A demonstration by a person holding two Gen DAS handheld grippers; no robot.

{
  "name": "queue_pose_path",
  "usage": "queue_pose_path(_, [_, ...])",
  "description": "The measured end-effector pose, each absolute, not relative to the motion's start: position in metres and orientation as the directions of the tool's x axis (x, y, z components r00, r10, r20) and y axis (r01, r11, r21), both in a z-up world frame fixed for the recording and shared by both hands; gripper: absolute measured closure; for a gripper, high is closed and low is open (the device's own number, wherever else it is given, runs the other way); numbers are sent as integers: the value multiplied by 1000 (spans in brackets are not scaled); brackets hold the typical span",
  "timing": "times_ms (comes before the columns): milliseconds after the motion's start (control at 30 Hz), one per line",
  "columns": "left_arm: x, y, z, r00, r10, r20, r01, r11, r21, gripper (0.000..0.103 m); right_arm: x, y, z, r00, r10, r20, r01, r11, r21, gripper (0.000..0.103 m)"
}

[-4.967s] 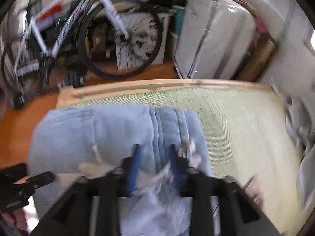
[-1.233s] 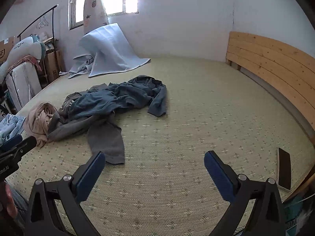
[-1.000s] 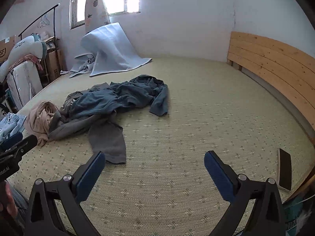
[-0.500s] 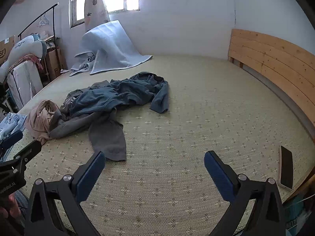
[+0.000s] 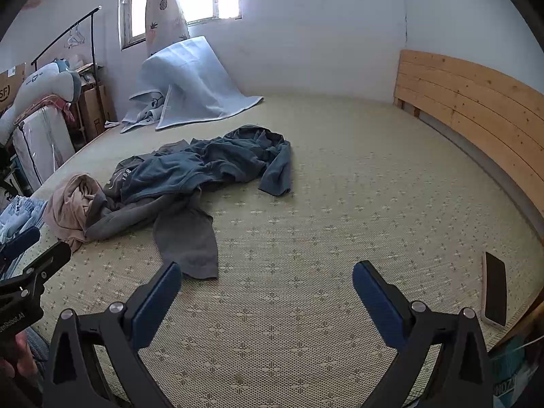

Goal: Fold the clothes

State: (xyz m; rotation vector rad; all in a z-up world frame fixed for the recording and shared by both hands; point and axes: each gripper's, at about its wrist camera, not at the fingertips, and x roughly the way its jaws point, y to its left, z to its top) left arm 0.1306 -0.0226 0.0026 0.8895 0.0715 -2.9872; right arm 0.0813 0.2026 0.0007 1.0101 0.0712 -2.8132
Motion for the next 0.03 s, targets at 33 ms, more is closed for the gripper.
queue_pose_path(33, [131, -23, 3, -838, -5, -545, 32, -999, -42, 8, 81, 202, 1, -762, -126, -636, 157, -988, 7, 0])
